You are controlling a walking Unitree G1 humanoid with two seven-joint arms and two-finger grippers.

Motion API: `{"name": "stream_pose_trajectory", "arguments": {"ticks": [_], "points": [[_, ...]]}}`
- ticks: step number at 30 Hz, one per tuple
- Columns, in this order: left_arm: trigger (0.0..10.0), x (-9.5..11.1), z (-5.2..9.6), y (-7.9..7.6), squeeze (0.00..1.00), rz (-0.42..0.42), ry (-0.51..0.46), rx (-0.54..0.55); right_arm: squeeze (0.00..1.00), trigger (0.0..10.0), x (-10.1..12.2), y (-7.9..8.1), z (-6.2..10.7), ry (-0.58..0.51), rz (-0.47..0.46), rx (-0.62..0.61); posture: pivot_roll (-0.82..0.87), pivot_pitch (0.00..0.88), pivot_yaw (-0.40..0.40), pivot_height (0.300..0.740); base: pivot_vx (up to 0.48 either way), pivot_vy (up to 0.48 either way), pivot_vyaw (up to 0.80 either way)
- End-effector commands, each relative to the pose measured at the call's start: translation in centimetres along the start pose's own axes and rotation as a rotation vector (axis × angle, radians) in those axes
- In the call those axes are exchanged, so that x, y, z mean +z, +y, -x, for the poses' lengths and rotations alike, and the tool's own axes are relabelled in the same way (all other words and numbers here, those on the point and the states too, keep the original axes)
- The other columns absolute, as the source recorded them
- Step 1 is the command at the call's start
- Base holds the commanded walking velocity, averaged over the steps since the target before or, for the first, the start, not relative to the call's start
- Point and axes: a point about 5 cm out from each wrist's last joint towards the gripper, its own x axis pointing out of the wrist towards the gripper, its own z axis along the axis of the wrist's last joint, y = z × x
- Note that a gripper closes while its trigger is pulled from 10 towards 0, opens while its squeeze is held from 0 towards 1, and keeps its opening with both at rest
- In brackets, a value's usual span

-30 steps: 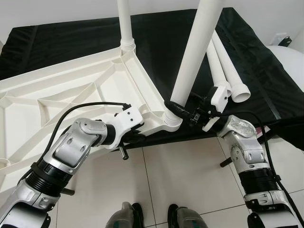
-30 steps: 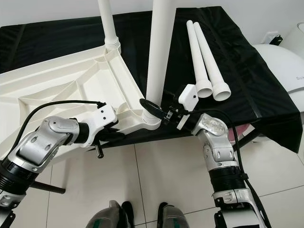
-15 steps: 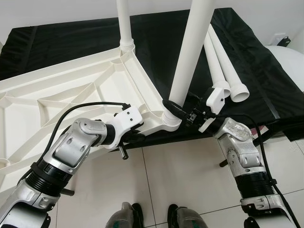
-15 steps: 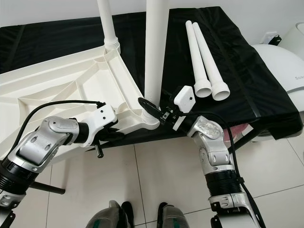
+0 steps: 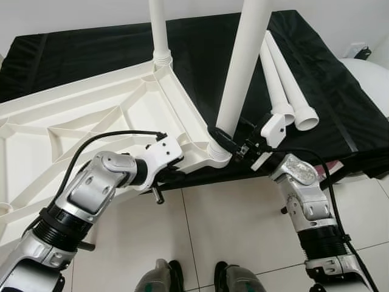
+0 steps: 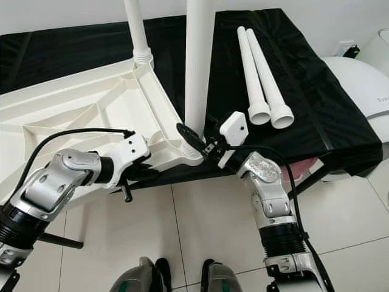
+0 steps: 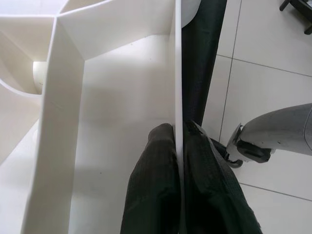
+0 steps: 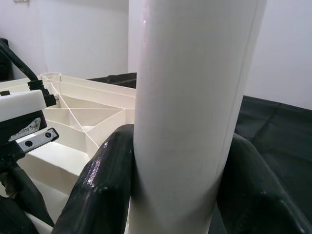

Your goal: Building children table

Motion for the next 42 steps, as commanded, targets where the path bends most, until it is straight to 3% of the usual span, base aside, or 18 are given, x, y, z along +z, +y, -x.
{"name": "stream_pose_trajectory", "arguments": {"ticks": [1,25,42], "points": [[10.0,-1.0,0.0,0.2,0.00,0.032,0.036,-0.007,0.00,10.0,-2.2,0.0,1.1,0.112,-0.048,-0.056,-0.07,0.202,0.033,0.740,0.000,0.000,0.00],[10.0,-0.9,0.1,0.3,0.00,0.032,0.037,-0.002,0.00,10.0,-1.9,1.3,1.0,0.099,-0.034,-0.172,-0.07,0.209,0.033,0.740,0.000,0.000,0.00],[10.0,-0.8,0.0,0.3,0.00,0.031,0.033,-0.001,0.00,10.0,-1.8,2.4,0.9,0.117,0.002,-0.366,-0.08,0.200,0.031,0.740,0.000,0.000,0.00]]}}
